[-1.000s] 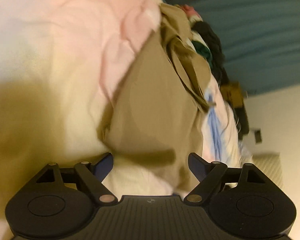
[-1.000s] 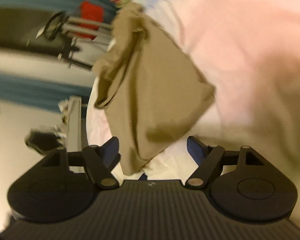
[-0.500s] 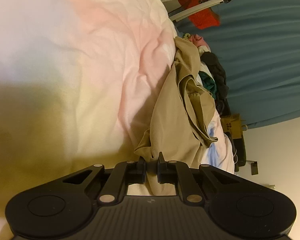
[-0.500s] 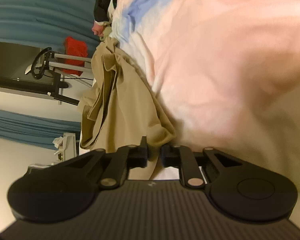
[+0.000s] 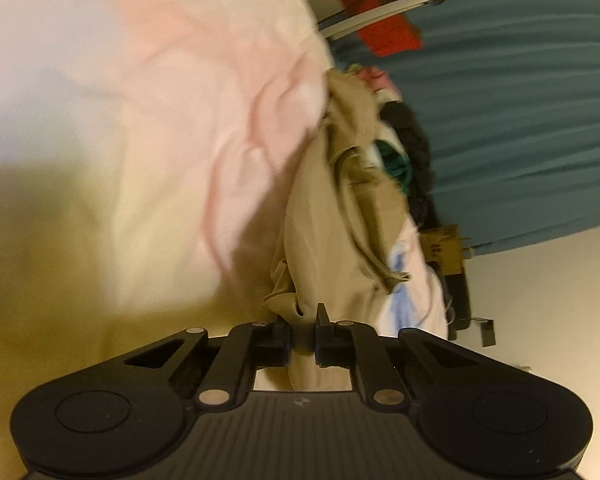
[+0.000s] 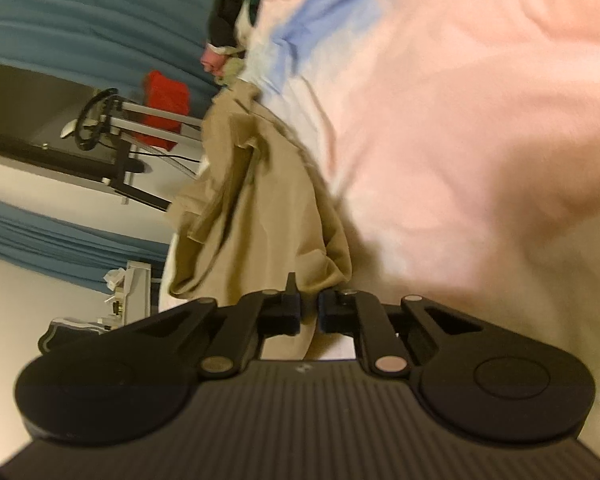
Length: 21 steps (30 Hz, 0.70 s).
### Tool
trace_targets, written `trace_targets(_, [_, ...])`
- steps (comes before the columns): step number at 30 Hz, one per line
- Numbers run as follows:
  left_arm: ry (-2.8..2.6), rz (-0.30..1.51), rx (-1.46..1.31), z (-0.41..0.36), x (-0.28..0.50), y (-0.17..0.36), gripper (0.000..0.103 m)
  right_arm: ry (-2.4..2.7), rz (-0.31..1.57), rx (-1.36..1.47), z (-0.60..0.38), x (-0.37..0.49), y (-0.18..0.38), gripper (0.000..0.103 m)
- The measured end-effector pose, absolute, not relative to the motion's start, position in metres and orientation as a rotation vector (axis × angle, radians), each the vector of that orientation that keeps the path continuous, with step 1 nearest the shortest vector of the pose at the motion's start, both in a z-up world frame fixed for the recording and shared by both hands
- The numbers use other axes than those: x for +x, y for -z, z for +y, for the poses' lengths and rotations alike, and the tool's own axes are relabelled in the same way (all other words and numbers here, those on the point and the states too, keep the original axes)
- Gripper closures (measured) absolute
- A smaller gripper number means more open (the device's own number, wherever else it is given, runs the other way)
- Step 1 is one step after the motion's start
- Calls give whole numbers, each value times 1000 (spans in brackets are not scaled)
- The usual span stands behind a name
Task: Fold clothes
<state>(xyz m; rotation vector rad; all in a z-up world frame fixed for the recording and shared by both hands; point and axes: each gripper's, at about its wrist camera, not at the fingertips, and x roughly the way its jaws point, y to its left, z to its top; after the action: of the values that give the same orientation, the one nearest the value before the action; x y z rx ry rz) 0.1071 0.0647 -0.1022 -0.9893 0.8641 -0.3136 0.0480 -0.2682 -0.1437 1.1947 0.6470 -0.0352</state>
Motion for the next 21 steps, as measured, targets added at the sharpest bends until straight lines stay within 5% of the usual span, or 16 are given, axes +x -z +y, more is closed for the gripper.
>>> trace_targets(8, [408,706,-915,63,63,44,97,-56,485,1094,-266,20,92,95])
trace_targets(21, [472,655,-962,94,-129,6,97,-102,403,987,-244,-162,48,95])
